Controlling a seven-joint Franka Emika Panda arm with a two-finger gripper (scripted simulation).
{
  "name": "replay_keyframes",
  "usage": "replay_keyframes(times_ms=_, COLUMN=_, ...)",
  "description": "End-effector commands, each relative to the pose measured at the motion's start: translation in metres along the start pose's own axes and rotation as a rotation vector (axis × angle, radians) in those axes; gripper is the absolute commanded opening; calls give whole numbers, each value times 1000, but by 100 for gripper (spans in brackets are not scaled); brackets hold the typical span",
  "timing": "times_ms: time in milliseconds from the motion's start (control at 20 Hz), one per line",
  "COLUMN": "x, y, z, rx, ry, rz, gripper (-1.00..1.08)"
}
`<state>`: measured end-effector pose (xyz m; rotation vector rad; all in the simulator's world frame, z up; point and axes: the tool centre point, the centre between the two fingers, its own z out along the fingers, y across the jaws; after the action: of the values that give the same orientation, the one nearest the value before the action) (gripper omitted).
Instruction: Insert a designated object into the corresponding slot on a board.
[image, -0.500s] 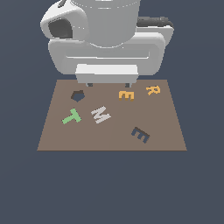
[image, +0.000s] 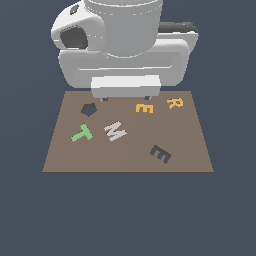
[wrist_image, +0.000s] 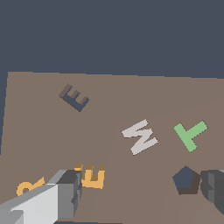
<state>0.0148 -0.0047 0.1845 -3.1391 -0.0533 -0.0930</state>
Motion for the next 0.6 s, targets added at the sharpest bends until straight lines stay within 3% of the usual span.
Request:
replay_keyframes(times_ms=0, x=0, y=-2, z=3, rx=1, ry=-1, rz=-32, gripper=100)
replay_keyframes(times_ms=550, x=-5, y=-21, z=28, rx=10, ry=-10, rz=-303, gripper=100)
